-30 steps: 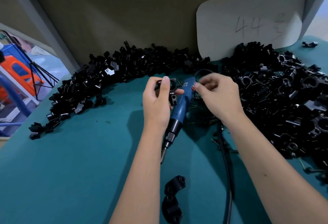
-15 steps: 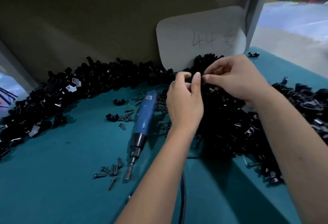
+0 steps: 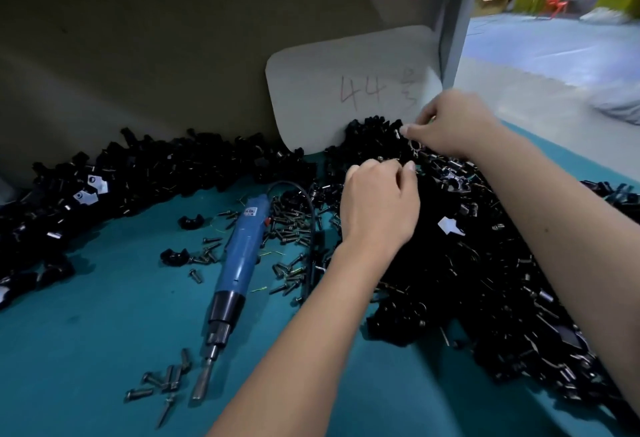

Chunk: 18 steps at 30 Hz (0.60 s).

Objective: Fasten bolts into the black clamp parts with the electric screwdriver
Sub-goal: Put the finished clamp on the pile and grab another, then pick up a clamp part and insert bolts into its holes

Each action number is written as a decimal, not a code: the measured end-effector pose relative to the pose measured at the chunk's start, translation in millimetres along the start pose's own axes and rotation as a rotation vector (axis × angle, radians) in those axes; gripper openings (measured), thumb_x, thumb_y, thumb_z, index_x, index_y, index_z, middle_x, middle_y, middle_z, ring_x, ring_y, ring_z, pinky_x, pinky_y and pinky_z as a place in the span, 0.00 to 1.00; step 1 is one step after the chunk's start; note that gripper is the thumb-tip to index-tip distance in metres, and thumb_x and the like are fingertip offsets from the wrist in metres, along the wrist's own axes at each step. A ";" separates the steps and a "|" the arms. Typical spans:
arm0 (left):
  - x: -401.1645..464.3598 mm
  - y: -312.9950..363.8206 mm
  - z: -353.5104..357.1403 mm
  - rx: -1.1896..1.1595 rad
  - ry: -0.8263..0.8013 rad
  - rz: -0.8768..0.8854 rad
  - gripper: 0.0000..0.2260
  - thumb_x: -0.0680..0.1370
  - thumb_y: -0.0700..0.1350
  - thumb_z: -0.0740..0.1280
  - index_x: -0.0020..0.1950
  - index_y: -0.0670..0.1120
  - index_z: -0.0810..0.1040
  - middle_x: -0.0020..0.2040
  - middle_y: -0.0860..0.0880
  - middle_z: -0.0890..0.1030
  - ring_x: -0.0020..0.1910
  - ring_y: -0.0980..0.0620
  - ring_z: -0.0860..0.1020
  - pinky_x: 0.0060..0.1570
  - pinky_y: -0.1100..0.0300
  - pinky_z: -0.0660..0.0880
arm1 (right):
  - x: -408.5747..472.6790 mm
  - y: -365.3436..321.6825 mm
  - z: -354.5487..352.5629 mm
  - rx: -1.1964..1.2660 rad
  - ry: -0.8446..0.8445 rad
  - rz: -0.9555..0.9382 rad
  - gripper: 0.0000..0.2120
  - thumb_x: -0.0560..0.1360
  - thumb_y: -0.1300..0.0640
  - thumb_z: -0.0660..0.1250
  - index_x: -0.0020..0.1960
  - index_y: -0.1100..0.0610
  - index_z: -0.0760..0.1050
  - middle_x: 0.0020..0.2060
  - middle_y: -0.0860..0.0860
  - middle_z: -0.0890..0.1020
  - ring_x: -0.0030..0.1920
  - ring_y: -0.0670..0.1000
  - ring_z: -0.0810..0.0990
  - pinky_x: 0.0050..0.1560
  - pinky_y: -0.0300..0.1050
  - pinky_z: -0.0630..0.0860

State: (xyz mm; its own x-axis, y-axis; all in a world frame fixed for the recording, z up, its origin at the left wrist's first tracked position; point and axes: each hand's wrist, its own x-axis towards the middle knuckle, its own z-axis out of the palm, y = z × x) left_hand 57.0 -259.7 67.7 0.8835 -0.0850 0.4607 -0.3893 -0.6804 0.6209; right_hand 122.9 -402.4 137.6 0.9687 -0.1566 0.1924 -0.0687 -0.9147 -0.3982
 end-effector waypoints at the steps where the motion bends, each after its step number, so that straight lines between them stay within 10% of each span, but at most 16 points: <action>1: 5.1 -6.4 -1.3 0.013 -0.009 -0.025 0.20 0.85 0.51 0.61 0.32 0.50 0.66 0.37 0.47 0.75 0.42 0.40 0.74 0.45 0.48 0.70 | 10.8 -7.1 6.7 -0.041 -0.019 -0.021 0.12 0.77 0.45 0.74 0.47 0.54 0.86 0.40 0.53 0.83 0.48 0.57 0.80 0.48 0.45 0.75; 8: 44.8 -46.6 -13.0 0.128 -0.065 -0.144 0.20 0.83 0.50 0.63 0.32 0.46 0.72 0.32 0.48 0.76 0.41 0.42 0.76 0.40 0.52 0.71 | 86.0 -34.7 72.9 -0.446 -0.307 -0.186 0.18 0.79 0.59 0.65 0.68 0.59 0.76 0.65 0.60 0.80 0.66 0.61 0.78 0.64 0.50 0.76; 14: 69.0 -64.4 -9.4 0.171 -0.115 -0.195 0.15 0.82 0.48 0.64 0.38 0.44 0.80 0.36 0.47 0.81 0.44 0.42 0.80 0.44 0.51 0.78 | 129.7 -33.8 102.4 -0.648 -0.445 -0.319 0.41 0.77 0.67 0.64 0.83 0.45 0.51 0.83 0.53 0.44 0.82 0.62 0.47 0.79 0.60 0.61; 18: 78.3 -70.1 0.8 0.189 -0.150 -0.239 0.12 0.81 0.47 0.64 0.40 0.45 0.80 0.41 0.46 0.83 0.50 0.41 0.80 0.49 0.48 0.80 | 136.5 -37.7 111.6 -0.641 -0.475 -0.370 0.34 0.78 0.65 0.66 0.80 0.47 0.63 0.79 0.57 0.59 0.78 0.63 0.61 0.75 0.57 0.67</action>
State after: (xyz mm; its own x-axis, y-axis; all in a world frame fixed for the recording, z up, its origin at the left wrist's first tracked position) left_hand 153.6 -219.2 59.8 0.9778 -0.0035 0.2093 -0.1239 -0.8157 0.5651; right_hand 284.3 -347.7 78.8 0.9423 0.2324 -0.2409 0.2869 -0.9314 0.2238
